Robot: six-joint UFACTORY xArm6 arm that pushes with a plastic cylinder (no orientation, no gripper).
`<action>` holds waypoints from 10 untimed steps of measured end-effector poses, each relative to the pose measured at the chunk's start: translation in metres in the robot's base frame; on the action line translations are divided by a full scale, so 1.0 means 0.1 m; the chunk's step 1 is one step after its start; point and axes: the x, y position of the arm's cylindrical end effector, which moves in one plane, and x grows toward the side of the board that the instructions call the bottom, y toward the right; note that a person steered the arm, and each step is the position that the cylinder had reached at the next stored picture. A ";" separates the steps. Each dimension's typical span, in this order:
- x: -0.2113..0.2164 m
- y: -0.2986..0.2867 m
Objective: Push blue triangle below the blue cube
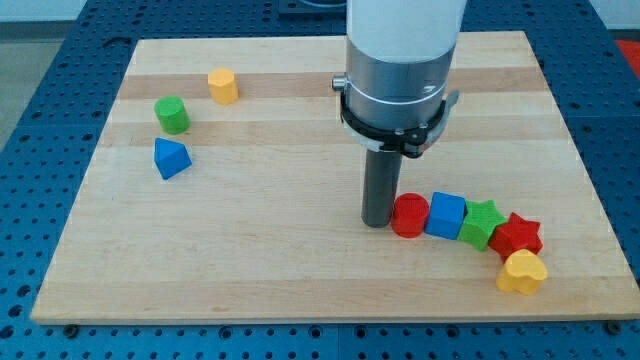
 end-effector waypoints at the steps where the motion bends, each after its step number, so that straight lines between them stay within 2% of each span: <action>1: 0.00 -0.53; 4: -0.11 -2.35; 6: -0.81 -2.86; 7: -1.09 -2.94; 8: -1.22 -2.66; 10: -0.76 -2.53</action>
